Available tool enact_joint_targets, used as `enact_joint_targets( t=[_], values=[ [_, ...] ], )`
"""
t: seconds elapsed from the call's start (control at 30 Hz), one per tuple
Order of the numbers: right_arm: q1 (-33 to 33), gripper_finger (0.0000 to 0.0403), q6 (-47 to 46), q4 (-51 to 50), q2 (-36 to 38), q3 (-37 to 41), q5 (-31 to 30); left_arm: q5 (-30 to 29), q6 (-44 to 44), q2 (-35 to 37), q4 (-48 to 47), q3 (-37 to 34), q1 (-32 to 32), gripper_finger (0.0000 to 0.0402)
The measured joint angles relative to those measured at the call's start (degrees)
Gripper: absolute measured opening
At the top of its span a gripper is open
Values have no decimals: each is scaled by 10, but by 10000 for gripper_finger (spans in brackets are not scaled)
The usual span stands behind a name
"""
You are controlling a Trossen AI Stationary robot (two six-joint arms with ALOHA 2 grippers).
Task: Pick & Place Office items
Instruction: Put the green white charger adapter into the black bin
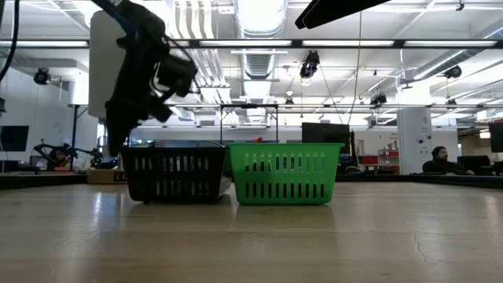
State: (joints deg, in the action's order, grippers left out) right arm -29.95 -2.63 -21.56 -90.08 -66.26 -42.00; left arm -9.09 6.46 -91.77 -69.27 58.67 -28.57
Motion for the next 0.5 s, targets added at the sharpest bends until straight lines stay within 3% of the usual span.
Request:
enact_joint_targets(
  t=[0.5],
  values=[
    [0,358,2,0,0,0,0,47,37,0,0,116,218,232]
  ],
)
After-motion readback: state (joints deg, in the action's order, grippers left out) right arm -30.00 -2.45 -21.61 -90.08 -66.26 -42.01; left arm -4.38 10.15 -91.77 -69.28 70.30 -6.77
